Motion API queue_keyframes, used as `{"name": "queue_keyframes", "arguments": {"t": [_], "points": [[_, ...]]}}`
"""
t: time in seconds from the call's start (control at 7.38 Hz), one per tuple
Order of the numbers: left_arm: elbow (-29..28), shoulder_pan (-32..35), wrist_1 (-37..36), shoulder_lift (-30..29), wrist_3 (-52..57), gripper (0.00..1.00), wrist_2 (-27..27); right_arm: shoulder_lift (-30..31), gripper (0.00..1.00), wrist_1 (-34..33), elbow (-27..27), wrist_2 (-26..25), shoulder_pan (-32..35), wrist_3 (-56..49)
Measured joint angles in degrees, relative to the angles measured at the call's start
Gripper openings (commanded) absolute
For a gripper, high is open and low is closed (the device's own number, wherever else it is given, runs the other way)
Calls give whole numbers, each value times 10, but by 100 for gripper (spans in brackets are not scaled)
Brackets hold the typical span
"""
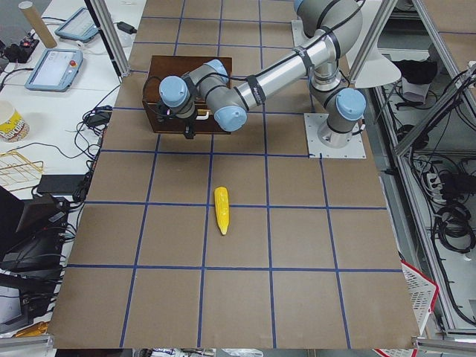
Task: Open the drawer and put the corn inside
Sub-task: 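Lower the left gripper and hook the white drawer handle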
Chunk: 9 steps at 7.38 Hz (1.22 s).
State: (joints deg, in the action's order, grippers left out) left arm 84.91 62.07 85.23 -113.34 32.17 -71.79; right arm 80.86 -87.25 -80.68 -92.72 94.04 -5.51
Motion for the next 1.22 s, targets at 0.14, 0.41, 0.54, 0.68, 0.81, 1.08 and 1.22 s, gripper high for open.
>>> {"name": "queue_keyframes", "arguments": {"t": [0.14, 0.41, 0.54, 0.68, 0.81, 1.08, 1.22], "points": [[0, 1, -1, -6, 0, 100, 1, 0, 100, 0, 0, 0, 0, 0], [0, 3, -2, -14, -5, 100, 3, 0, 100, 0, 0, 0, 0, 0], [0, 5, -2, -18, -9, 100, 5, 0, 100, 0, 0, 0, 0, 0], [0, 8, -3, -22, -14, 100, 6, 0, 100, 0, 0, 0, 0, 0], [0, 12, -5, -26, -17, 100, 7, 0, 100, 0, 0, 0, 0, 0], [-1, 15, -10, -33, -18, 100, 7, 0, 100, 0, 0, 0, 0, 0], [-1, 15, -13, -37, -18, 100, 7, 0, 100, 0, 0, 0, 0, 0]]}}
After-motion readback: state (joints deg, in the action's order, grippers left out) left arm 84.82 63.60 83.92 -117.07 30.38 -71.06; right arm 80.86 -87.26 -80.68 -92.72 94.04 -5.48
